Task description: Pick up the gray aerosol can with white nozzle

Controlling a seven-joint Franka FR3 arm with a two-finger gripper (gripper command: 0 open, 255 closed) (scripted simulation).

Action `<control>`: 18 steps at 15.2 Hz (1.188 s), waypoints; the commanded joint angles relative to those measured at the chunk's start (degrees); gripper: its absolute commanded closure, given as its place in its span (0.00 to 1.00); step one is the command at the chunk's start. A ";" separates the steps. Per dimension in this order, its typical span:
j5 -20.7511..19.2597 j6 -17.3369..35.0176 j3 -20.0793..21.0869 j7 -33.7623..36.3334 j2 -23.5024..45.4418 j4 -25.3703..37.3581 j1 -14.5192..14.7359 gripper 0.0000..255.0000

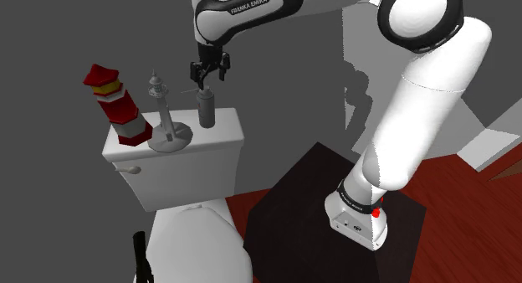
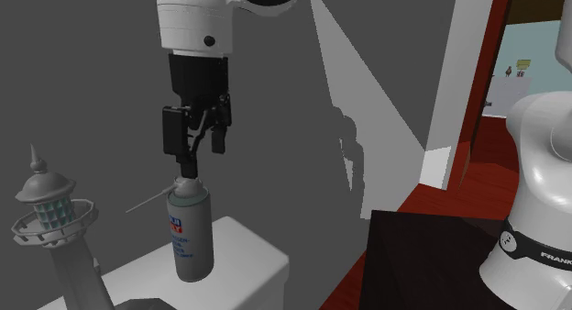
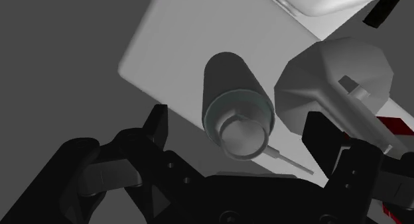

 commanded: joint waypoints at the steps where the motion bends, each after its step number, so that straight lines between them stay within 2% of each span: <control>1: -1.03 0.00 -0.06 1.22 4.40 4.78 0.39 0.00; 2: -1.52 -0.03 -0.12 1.85 6.58 7.16 0.69 0.00; 9: -2.16 4.72 -0.36 2.52 8.42 4.20 0.79 0.00; 12: -2.22 5.10 -0.38 2.58 8.59 3.98 0.80 0.00; 13: -2.22 5.06 -0.38 2.57 8.61 4.04 0.80 1.00; 18: -2.23 5.04 -0.39 2.54 8.73 4.18 0.79 1.00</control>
